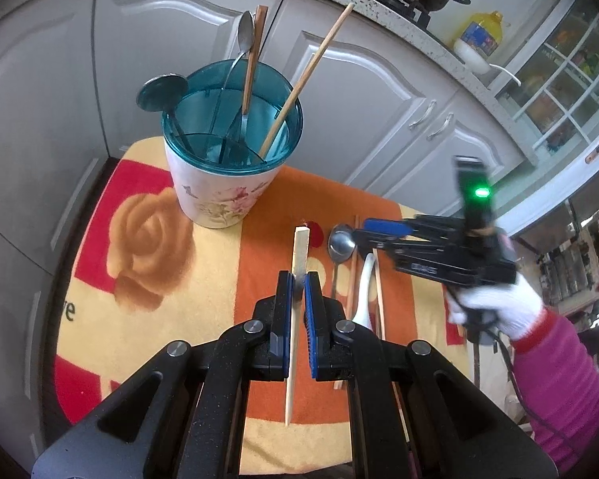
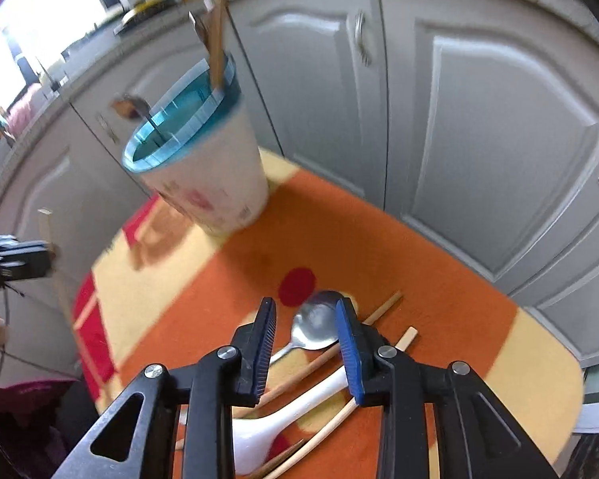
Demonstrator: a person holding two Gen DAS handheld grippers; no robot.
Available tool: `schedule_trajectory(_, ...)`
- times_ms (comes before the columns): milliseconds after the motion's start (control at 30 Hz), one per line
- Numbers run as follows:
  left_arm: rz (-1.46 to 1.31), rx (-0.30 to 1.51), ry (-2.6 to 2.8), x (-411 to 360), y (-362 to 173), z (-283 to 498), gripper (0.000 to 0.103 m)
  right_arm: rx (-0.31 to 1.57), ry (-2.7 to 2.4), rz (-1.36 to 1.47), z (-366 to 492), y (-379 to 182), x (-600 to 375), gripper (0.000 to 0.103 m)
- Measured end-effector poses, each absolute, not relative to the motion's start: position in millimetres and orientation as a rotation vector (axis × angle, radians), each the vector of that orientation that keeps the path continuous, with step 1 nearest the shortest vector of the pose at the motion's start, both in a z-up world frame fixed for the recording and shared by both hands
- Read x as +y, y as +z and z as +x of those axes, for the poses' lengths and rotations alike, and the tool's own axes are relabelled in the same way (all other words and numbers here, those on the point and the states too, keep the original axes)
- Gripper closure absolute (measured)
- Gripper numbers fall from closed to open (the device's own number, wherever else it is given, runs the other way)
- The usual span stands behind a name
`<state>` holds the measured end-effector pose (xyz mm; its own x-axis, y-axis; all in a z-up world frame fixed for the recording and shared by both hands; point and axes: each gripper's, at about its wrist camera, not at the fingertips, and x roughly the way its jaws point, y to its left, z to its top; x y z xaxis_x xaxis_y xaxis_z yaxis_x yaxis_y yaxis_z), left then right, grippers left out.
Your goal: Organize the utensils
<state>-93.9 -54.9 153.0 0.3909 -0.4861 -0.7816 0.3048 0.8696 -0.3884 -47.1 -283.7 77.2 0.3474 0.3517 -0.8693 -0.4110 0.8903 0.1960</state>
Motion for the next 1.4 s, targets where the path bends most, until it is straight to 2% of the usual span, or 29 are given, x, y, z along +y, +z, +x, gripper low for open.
schedule_trajectory(167,-0.193,1.087,-0.489,-55.1,145.1,-85.6,0.098,1.176,0.572,-0.064,-30.2,47.2,-286.7,0.074)
schedule_trajectory(267,-0.197,1.106,-0.474,-56.3,138.4,-78.9,0.098,1.186,0.610,-0.050,-29.7,41.2,-287.5,0.092)
schedule_trajectory(367,-0.200,1.116,-0.472,-59.4,134.7,-75.1,0.098,1.165,0.602,-0.035,-28.0,43.9,-292.5,0.093)
schedule_trajectory(467,-0.195,1.118,-0.481,-62.6,134.6,-76.4,0.098,1.122,0.586,-0.049,-26.9,50.3,-296.2,0.089)
schedule_trajectory(500,-0.191,1.118,-0.484,-63.9,134.9,-77.6,0.098,1.128,0.585,-0.045,-25.3,50.3,-298.0,0.079)
schedule_trajectory(533,-0.191,1.119,-0.486,-64.6,135.0,-78.0,0.098,1.133,0.577,-0.054,-23.9,49.7,-299.3,0.074)
schedule_trajectory(733,-0.199,1.130,-0.479,-63.7,132.3,-74.3,0.098,1.173,0.654,-0.038,-18.3,39.2,-298.0,0.073)
schedule_trajectory(767,-0.199,1.135,-0.474,-64.1,131.3,-73.2,0.098,1.178,0.672,-0.008,-17.2,38.5,-296.7,0.079)
schedule_trajectory(800,-0.201,1.137,-0.472,-63.9,130.4,-72.6,0.098,1.187,0.683,0.017,-16.3,36.9,-294.0,0.096)
schedule_trajectory(1067,-0.208,1.122,-0.470,-58.7,134.8,-73.1,0.098,1.143,0.682,-0.006,-40.5,57.0,-285.5,0.101)
schedule_trajectory(1400,-0.236,1.059,-0.486,-45.3,160.8,-83.8,0.098,0.971,0.616,-0.034,-88.0,134.5,-288.1,0.102)
